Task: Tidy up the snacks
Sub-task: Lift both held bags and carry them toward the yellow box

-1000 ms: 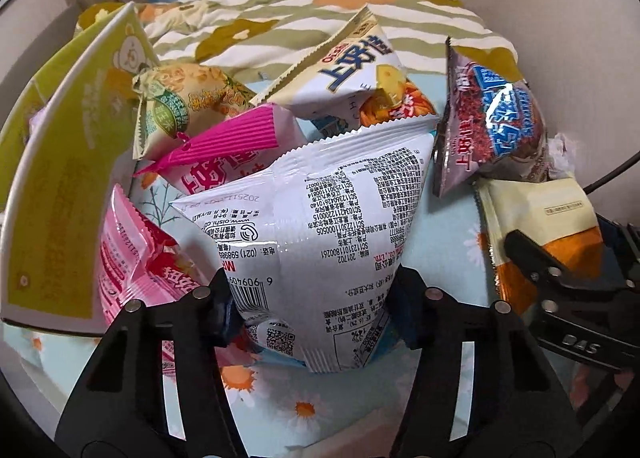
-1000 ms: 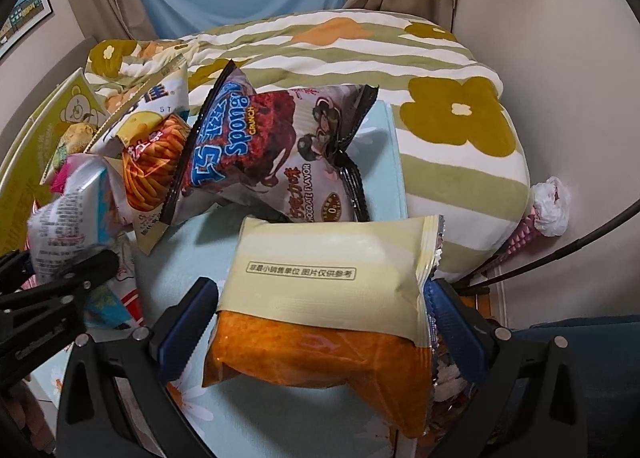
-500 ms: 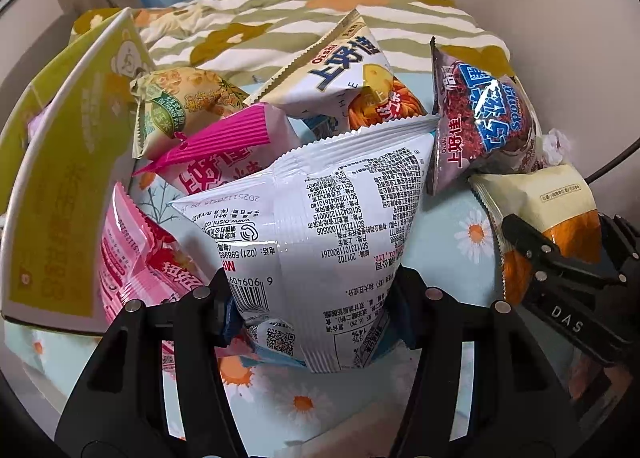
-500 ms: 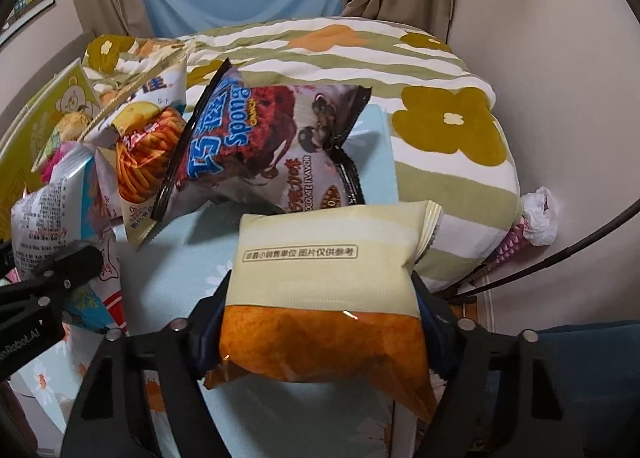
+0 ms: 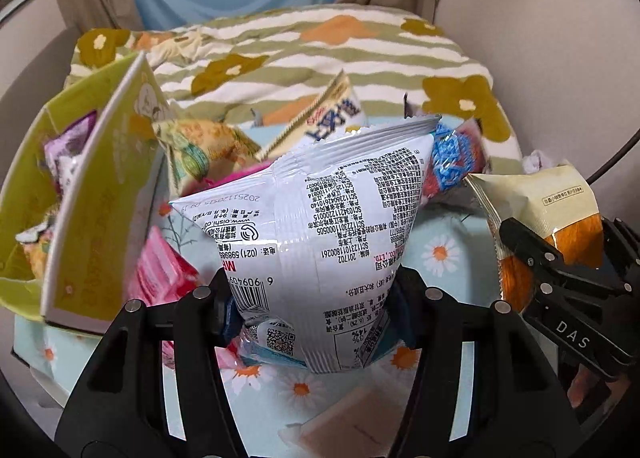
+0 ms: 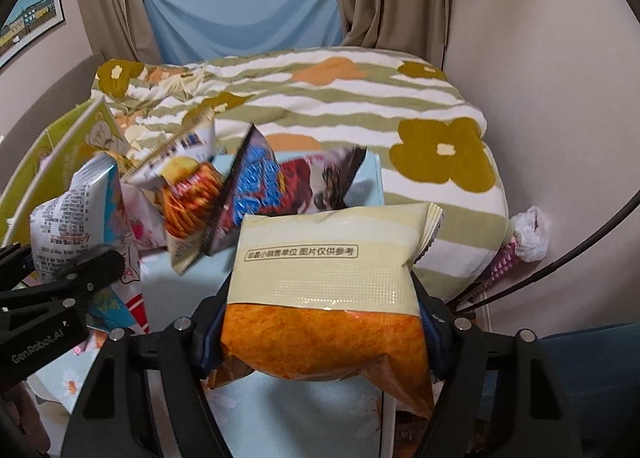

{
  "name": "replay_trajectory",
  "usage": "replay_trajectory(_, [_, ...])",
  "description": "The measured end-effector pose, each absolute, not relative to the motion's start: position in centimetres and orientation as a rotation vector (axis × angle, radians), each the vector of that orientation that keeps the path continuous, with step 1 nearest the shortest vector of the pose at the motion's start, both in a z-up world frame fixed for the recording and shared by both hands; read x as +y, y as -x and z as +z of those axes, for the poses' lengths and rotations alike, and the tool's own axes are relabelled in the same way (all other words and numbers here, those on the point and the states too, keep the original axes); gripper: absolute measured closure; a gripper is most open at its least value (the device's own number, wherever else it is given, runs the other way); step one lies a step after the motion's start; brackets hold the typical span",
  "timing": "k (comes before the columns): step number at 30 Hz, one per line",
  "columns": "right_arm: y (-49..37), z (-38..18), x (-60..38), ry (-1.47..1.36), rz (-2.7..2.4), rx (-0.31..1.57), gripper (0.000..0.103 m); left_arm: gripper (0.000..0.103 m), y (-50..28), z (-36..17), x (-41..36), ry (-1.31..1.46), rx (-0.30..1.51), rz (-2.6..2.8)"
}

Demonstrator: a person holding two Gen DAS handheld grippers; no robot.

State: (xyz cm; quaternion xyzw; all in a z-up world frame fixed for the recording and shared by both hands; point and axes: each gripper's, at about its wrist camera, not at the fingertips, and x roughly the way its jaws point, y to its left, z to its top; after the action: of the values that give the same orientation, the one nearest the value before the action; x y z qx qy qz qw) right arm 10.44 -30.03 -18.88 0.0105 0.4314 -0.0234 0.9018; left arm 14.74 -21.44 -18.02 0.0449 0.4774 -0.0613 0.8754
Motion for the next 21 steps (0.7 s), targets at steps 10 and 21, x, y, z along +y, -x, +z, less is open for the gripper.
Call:
replay_trajectory(10, [-8.7,-13.5,-29.1,-0.023,-0.019,0.798,0.032,0.047,-13.4,-12.3,-19.7,-0.040,0.880,-0.135])
replay_trajectory(21, [-9.8,-6.6,-23.5,-0.013,0.160,0.713,0.031,0.047,-13.4,-5.5,-11.7,0.053,0.769,-0.061])
